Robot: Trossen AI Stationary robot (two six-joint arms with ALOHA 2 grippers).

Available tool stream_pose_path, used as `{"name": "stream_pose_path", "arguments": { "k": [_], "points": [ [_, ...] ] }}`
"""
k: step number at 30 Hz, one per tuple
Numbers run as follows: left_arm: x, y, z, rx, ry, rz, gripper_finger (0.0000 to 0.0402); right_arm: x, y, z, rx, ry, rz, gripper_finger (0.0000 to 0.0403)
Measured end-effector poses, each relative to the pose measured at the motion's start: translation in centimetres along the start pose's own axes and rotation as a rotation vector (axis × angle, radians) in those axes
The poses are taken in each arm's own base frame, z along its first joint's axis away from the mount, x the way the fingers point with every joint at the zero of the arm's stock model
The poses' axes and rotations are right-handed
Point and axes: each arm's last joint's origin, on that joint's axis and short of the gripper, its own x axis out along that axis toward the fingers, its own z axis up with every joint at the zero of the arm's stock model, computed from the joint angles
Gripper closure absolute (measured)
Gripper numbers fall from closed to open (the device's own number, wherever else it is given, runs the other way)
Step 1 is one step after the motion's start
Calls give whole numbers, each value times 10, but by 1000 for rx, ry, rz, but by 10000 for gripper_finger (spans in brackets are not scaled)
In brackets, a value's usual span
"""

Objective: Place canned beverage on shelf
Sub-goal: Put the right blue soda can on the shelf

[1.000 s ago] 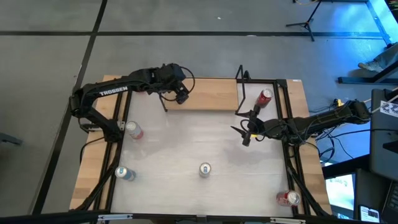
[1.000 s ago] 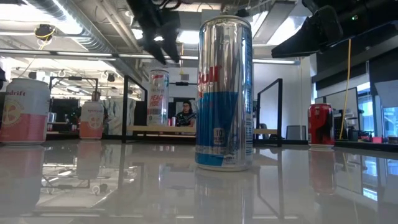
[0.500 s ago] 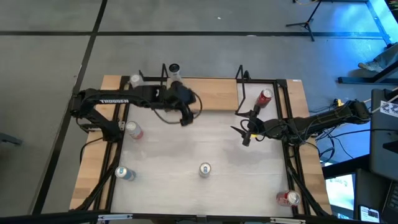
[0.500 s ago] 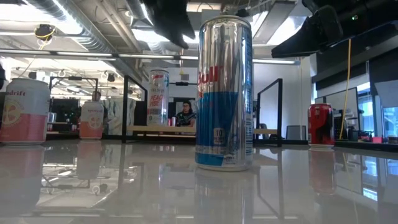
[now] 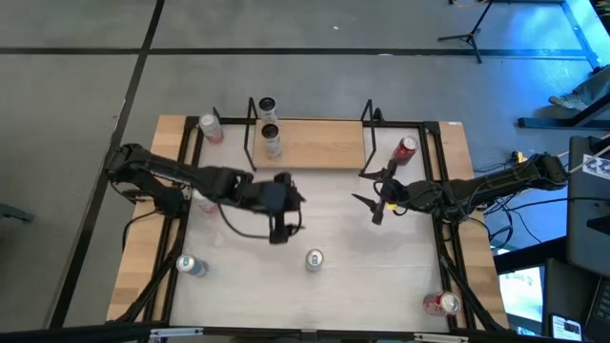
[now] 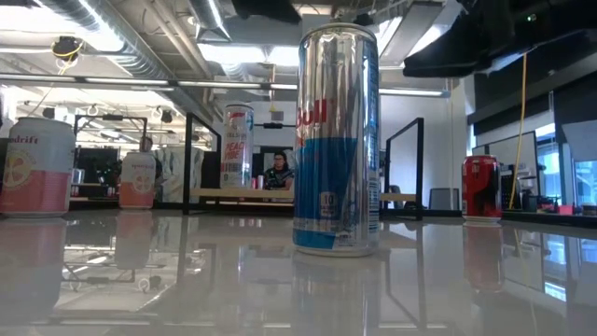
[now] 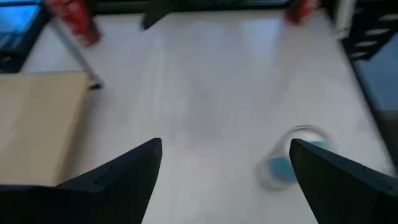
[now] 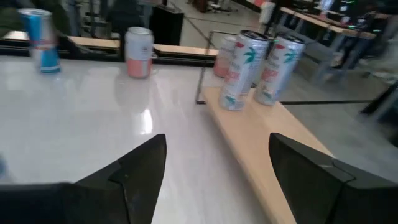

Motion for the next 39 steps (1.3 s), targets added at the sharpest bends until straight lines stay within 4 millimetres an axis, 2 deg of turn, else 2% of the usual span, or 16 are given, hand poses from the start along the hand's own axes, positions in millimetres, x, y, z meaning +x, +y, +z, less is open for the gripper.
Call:
{"name": "stream_pose_path", "arguments": {
  "k": [3, 9, 11, 18, 21, 27, 32, 39],
  "points": [
    [3, -15, -4, -11, -58, -44, 59, 0, 3, 1, 5, -10, 110, 123],
    [14, -38, -21, -27, -130, -111, 59, 0, 16, 13, 67, -156, 439, 123],
    [19, -46, -26, -37, -139, -130, 59, 1, 23, 15, 77, -187, 479, 123],
    [50, -69, -38, -16, -125, -156, 59, -1, 45, 20, 140, -230, 497, 123],
    [57, -72, -43, -34, -111, -121, 59, -5, 54, 26, 164, -241, 459, 123],
    [70, -74, -49, -29, -96, -85, 59, -12, 72, 22, 158, -208, 390, 123],
    [87, -76, -58, -11, -66, -77, 59, -14, 79, 19, 148, -195, 389, 123],
    [92, -75, -62, -6, -33, -111, 59, -14, 78, 19, 143, -194, 364, 123]
  ]
}}
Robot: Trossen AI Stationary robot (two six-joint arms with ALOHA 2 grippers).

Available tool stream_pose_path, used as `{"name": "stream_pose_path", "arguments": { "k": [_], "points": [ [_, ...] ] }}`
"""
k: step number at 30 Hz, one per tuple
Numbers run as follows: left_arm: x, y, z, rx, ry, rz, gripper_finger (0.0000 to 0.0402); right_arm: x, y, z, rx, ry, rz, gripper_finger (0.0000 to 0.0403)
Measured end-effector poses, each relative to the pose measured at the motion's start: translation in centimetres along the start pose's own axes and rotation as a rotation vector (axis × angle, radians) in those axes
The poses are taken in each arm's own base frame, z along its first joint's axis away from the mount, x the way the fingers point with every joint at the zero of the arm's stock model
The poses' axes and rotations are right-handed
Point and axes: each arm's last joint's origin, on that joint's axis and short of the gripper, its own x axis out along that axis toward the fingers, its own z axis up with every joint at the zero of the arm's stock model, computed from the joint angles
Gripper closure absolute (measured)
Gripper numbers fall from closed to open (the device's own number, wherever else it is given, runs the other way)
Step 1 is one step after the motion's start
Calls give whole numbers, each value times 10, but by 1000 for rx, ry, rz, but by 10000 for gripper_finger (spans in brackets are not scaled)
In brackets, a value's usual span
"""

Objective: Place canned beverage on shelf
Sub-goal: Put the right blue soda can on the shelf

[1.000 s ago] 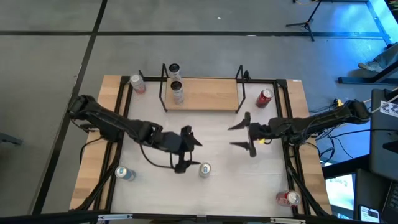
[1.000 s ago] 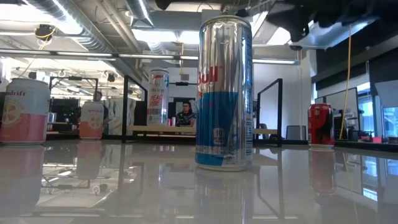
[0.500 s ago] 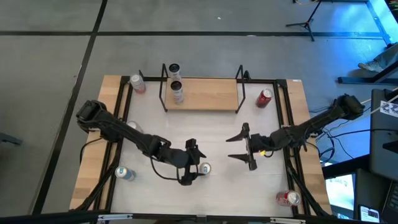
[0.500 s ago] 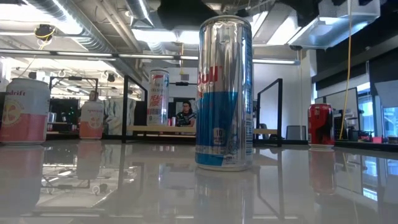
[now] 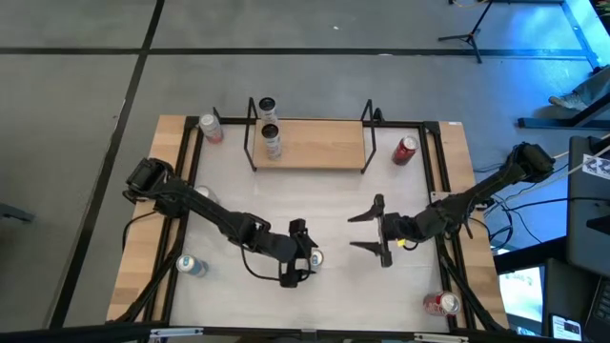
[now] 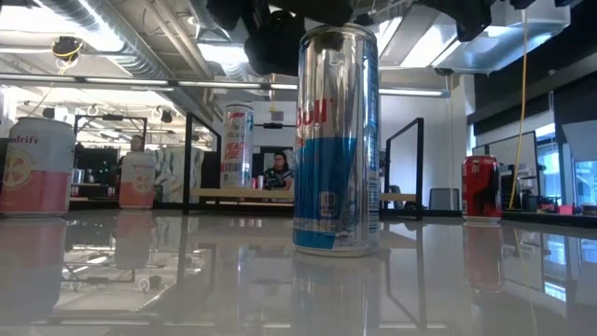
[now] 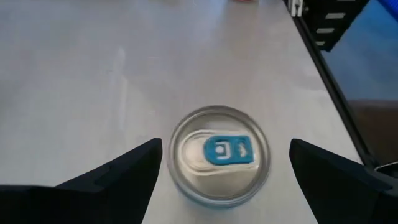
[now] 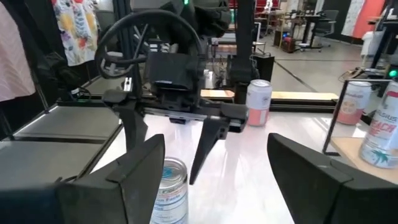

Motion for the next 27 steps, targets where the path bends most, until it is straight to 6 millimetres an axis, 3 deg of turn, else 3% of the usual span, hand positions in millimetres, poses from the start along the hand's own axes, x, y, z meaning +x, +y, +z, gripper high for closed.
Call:
{"name": "stream_pose_path", "arguments": {
  "k": [14, 27],
  "points": [
    [12, 3, -5, 21, 17, -13, 63, 0, 0, 0, -29, -1, -13, 123],
    [11, 2, -5, -52, -19, 83, 181, 0, -1, 0, -46, -1, -14, 123]
  ]
}}
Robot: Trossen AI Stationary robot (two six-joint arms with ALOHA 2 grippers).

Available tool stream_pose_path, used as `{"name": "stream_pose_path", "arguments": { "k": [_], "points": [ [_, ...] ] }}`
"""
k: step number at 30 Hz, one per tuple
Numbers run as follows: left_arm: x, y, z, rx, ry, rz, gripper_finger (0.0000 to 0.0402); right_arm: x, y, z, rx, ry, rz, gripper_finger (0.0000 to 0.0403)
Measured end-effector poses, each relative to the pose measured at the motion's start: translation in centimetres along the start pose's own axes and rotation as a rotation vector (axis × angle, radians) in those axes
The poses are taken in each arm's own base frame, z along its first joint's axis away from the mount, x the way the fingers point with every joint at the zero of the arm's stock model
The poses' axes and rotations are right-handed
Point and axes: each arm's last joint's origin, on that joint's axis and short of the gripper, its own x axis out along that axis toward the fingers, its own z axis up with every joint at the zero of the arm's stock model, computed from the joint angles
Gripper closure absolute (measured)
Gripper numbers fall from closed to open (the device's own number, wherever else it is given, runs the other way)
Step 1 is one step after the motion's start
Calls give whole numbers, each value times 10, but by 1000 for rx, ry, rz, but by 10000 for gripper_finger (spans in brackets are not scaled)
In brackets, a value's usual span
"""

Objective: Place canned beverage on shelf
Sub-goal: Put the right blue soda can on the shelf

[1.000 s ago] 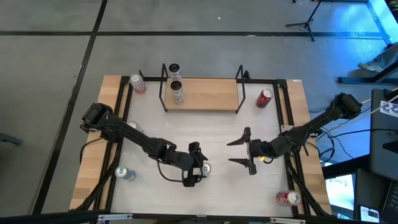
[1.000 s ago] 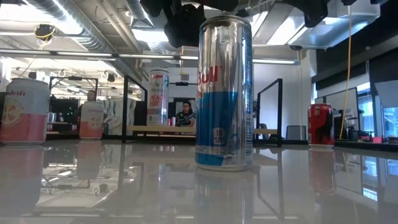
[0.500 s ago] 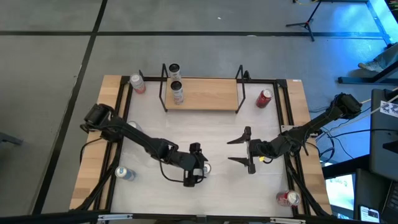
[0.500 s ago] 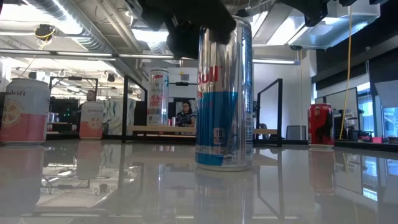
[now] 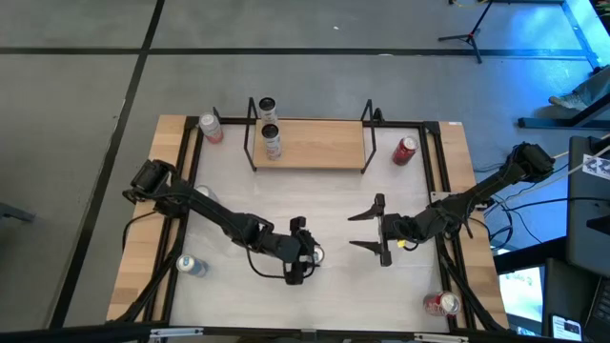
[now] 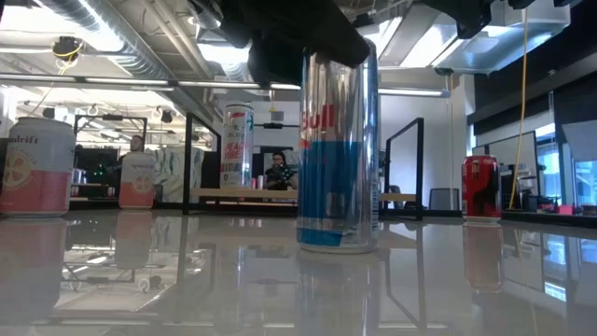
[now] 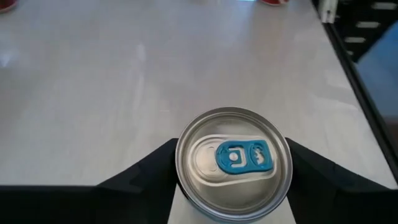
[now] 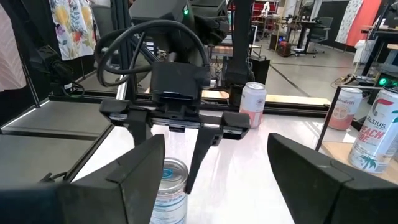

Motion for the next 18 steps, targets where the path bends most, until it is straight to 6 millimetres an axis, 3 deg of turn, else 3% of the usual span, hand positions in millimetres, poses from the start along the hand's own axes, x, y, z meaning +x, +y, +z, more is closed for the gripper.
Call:
{"name": "stream_pose_path", "arguments": {
  "k": [8, 18],
  "points": [
    [-2, 6, 2, -202, -85, 215, 181, 0, 0, 0, 0, 0, 0, 123],
    [3, 44, 3, -375, -100, 438, 179, 0, 0, 0, 0, 0, 0, 123]
  ]
}}
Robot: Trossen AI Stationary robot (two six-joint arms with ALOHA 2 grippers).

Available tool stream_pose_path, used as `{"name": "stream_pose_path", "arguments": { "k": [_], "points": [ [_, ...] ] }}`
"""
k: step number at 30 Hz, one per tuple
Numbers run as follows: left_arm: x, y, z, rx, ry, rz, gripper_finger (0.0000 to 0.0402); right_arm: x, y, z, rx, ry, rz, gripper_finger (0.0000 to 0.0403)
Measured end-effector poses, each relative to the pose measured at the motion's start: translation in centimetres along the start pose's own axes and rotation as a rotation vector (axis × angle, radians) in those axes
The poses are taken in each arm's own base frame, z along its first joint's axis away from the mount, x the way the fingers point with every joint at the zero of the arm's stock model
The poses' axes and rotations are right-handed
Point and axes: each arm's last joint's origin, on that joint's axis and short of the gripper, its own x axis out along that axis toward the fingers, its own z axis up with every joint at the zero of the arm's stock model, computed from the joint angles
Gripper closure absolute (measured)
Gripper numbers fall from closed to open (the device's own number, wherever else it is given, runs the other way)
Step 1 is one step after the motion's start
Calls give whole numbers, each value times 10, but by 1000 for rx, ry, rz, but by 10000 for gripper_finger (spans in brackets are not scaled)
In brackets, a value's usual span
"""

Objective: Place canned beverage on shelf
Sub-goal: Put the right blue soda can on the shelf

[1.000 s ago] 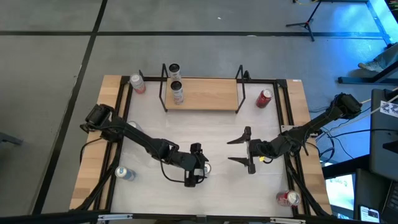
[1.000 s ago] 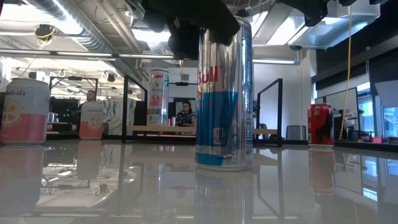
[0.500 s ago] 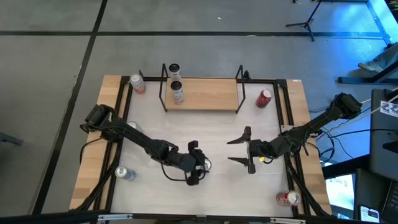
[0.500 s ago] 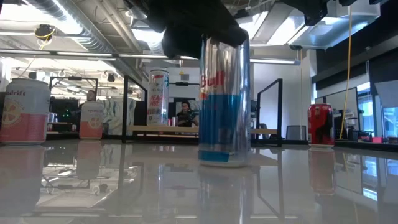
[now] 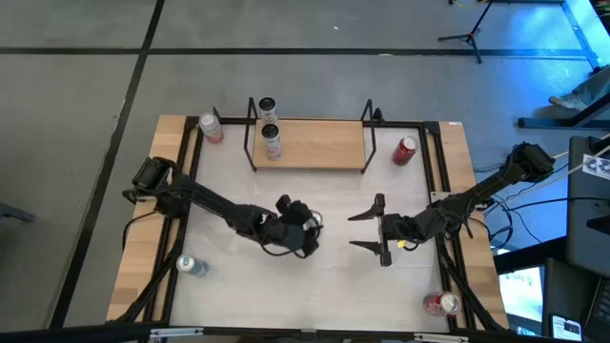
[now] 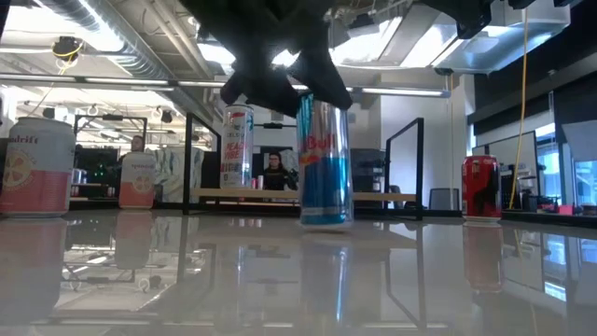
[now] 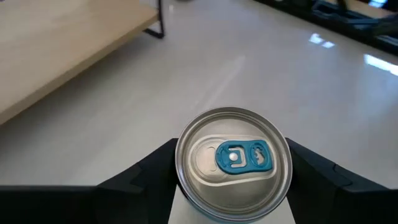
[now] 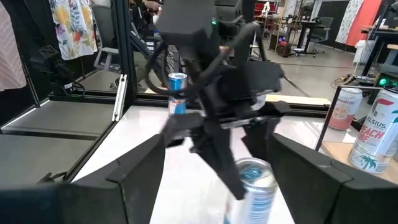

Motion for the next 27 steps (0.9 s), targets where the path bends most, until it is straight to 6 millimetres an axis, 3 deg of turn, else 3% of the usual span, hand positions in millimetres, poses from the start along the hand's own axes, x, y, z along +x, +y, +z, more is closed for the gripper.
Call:
{"name": "stream_pose_path", "arguments": {
  "k": [9, 19, 27],
  "points": [
    [15, 19, 11, -40, 13, 65, 175, 0, 0, 0, -3, 1, 0, 123],
    [14, 17, 10, -27, 26, 40, 119, 0, 0, 0, -6, 2, 0, 123],
    [3, 0, 26, 94, 28, -53, 114, 0, 0, -1, -8, 5, 0, 123]
  ]
}}
